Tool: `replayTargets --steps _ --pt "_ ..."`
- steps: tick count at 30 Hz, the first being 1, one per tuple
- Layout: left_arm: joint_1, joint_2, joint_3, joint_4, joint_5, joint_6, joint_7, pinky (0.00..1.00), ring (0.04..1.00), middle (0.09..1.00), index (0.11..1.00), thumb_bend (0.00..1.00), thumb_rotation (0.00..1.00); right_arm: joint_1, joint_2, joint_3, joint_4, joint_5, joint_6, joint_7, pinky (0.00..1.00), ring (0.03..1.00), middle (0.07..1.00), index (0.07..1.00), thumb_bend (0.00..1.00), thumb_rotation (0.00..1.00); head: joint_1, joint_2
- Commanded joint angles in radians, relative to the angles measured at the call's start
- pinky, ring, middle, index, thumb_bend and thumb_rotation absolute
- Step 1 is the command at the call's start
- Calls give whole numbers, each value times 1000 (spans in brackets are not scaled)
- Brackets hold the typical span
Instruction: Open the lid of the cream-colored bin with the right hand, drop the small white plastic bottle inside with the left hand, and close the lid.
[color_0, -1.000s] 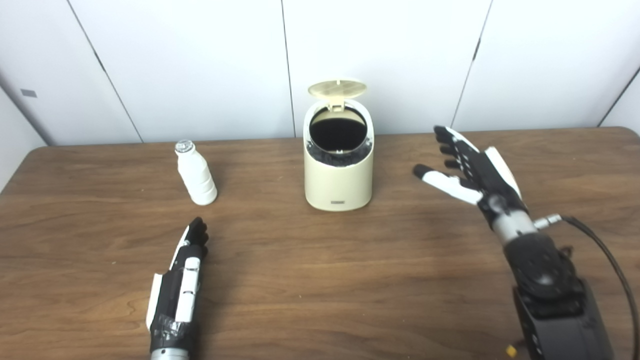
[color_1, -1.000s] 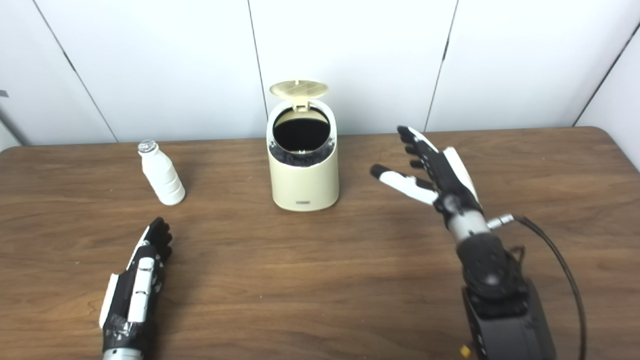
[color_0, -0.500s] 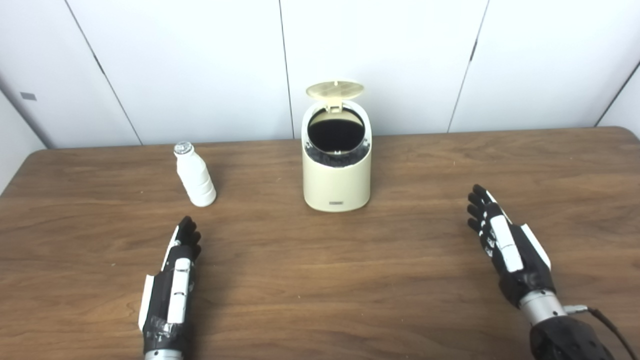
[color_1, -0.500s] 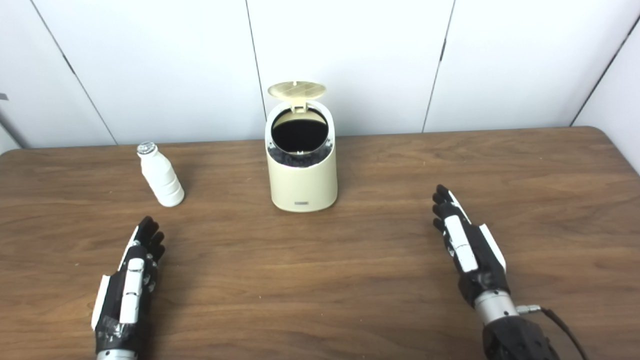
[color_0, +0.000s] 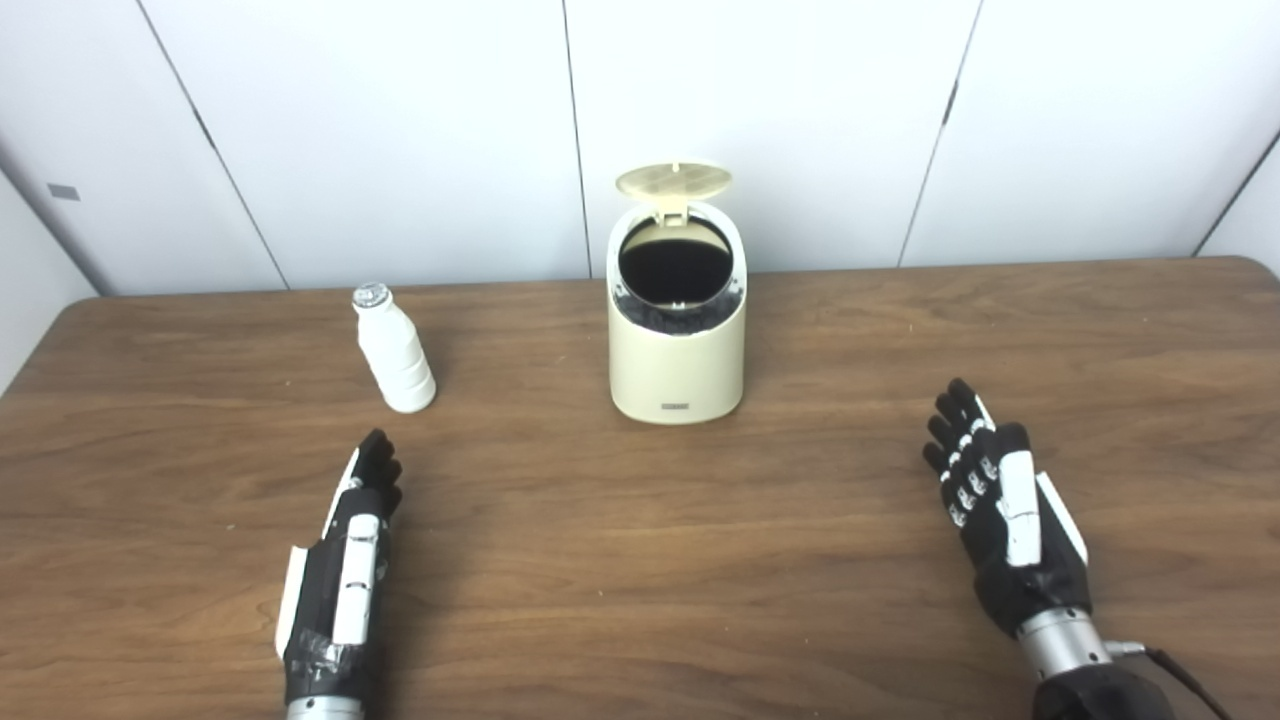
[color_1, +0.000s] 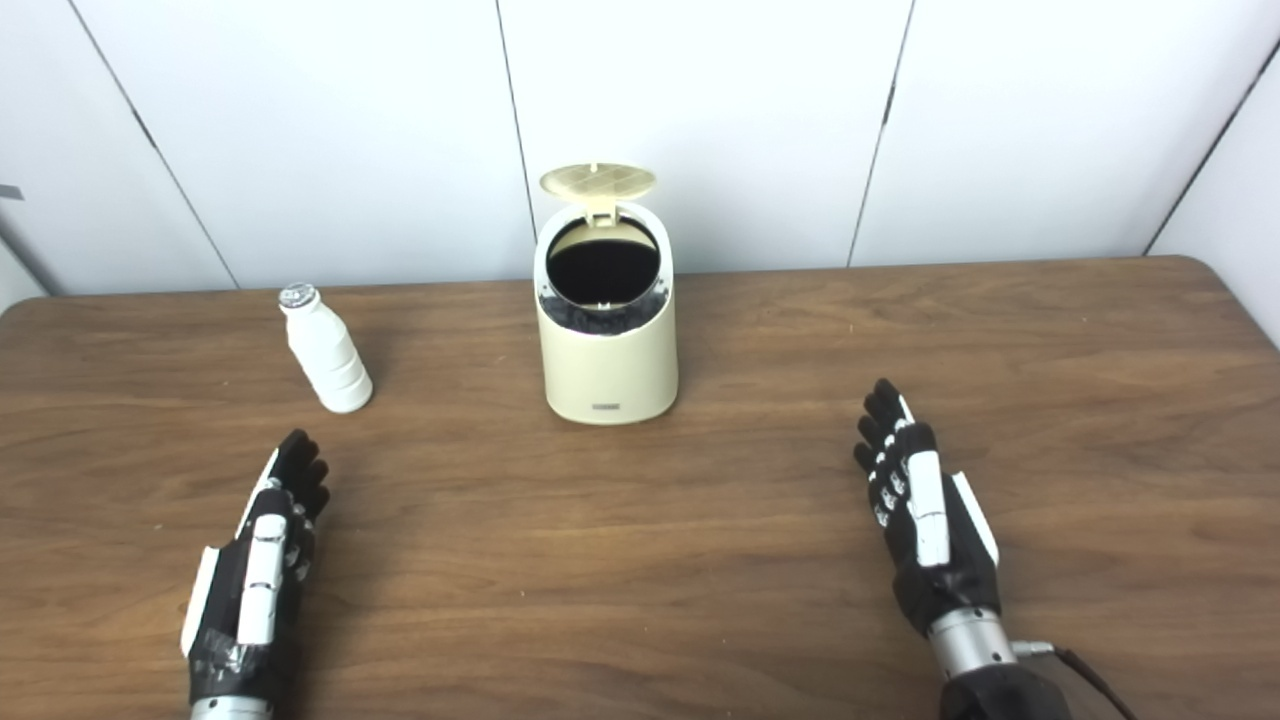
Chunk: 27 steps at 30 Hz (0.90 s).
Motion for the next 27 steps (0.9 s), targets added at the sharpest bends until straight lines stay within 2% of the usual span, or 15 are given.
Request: replayTargets --steps 1,4,10,14,17,21,27 --pt "25 10 5 13 -7 -28 -5 1000 983 983 980 358 854 -13 1 1 -6 -2 -66 -6 1000 1000 1000 995 665 1000 16 0" --pt "25 8 3 12 -4 -30 -7 1000 989 991 981 360 871 -7 -5 1 -2 -8 -81 -10 1000 1000 1000 991 669 1000 62 -6" --pt "31 -14 1 0 13 -18 13 992 967 971 966 392 809 0 -23 -14 40 -8 -139 -8 1000 1000 1000 999 660 1000 151 -26" --pt "30 -17 -3 -17 68 0 38 973 949 945 949 522 672 2 -33 -19 54 12 -156 3 1000 1000 1000 1000 642 1000 208 -39" --pt "22 0 -9 -26 131 9 53 939 937 937 946 584 585 0 -38 -14 53 12 -151 0 1000 1000 1000 1000 633 1000 242 -58" --pt "7 4 7 -47 179 26 76 937 938 941 959 657 410 -2 -39 -7 42 7 -134 -6 1000 1000 1000 997 650 1000 285 -76" --pt "-25 20 50 -93 279 77 122 916 917 923 950 753 299 -4 -40 11 13 -19 -114 -16 1000 1000 993 993 689 1000 300 -88"
